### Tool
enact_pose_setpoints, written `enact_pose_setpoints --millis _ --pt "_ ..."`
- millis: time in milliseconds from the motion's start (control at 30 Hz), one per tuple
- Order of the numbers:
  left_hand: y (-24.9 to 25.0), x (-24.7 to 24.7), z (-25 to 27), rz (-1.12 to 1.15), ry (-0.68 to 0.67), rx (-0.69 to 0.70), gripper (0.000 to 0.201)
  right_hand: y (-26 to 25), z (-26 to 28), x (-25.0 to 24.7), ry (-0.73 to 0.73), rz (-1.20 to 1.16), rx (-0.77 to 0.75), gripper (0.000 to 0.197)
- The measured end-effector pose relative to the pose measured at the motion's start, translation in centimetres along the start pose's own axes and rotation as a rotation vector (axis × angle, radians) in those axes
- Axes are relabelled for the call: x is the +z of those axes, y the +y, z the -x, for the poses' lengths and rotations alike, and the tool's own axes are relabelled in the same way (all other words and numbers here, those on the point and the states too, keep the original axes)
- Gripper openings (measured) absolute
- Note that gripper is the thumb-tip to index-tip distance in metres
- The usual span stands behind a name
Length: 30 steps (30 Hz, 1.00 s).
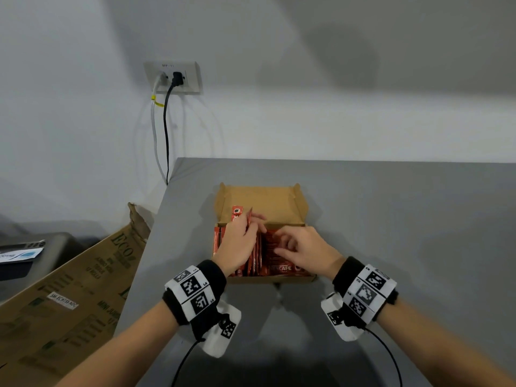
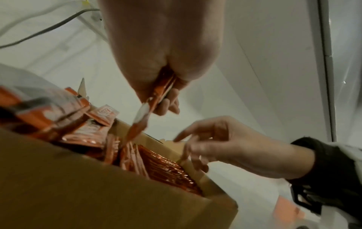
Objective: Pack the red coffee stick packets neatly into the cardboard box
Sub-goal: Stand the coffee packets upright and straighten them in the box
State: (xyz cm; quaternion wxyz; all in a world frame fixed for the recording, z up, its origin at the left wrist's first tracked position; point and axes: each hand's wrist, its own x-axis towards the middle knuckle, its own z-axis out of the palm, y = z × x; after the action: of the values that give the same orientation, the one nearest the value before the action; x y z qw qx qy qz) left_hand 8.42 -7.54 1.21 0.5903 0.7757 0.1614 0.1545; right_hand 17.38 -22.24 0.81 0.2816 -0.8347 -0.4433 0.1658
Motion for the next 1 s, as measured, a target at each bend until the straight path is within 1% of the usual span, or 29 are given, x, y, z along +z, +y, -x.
enact_pose_setpoints --millis 33,67,133,200,267,300,367,500,567,600,633,700,767,800,867,900,967,1000 --pt "0.2 0.2 -0.1 0.094 0.049 0.012 0.031 -0.5 0.0 -0.1 0.052 -0.058 -0.012 0.031" --pt "0.6 0.5 -0.3 0.173 0.099 0.028 0.032 -1.0 0.1 0.0 0.074 -0.116 -0.04 0.031" --pt "1.6 1.0 -0.4 0.302 0.171 0.058 0.03 -2.0 0.1 0.6 0.059 -0.23 -0.066 0.028" --pt "2.4 1.5 -0.4 0.391 0.212 0.071 0.027 -2.9 0.0 1.2 0.087 -0.298 -0.049 0.021" --pt "2.7 1.7 -0.4 0.389 0.248 0.092 0.026 -3.5 -0.4 1.4 0.148 -0.359 -0.04 0.008" --pt "2.6 1.7 -0.5 0.361 0.262 0.106 0.027 -3.6 -0.5 1.3 0.167 -0.391 -0.039 0.007" --pt "2.2 1.3 -0.6 0.343 0.279 0.129 0.027 -3.5 -0.6 1.0 0.175 -0.443 -0.025 0.007" --pt "1.0 0.1 -1.2 0.415 0.344 0.1 0.026 -1.8 -0.5 -0.1 0.21 -0.338 0.047 0.008" --pt "0.6 -0.4 -1.2 0.359 0.395 0.09 0.028 -0.9 -0.2 -0.5 0.276 -0.342 0.061 0.008" --pt "0.4 -0.5 -1.1 0.304 0.391 0.081 0.028 -0.6 -0.1 -0.6 0.316 -0.341 0.059 0.009" --pt "0.3 -0.5 -1.0 0.229 0.349 0.058 0.026 -0.3 0.1 -0.7 0.355 -0.333 0.05 0.009" --pt "0.0 -0.3 -0.7 0.128 0.161 -0.037 0.021 -0.2 0.3 -0.8 0.435 -0.268 0.002 0.009" --pt "0.1 0.0 -0.4 0.232 -0.028 -0.12 0.027 -0.4 0.4 -0.8 0.494 -0.136 -0.094 0.01" --pt "0.2 0.0 -0.3 0.292 -0.09 -0.121 0.031 -0.4 0.3 -0.6 0.505 -0.098 -0.151 0.012" --pt "0.7 0.2 -0.2 0.326 -0.164 -0.1 0.032 -0.3 0.1 -0.3 0.522 -0.088 -0.225 0.018" --pt "0.9 0.2 -0.2 0.313 -0.193 -0.102 0.026 -0.1 0.0 -0.2 0.532 -0.098 -0.245 0.019" --pt "1.1 0.3 -0.1 0.237 -0.248 -0.132 0.014 0.0 0.0 -0.1 0.552 -0.12 -0.277 0.019" --pt "1.1 0.3 0.0 0.194 -0.264 -0.138 0.017 0.0 0.0 0.0 0.557 -0.13 -0.287 0.02"
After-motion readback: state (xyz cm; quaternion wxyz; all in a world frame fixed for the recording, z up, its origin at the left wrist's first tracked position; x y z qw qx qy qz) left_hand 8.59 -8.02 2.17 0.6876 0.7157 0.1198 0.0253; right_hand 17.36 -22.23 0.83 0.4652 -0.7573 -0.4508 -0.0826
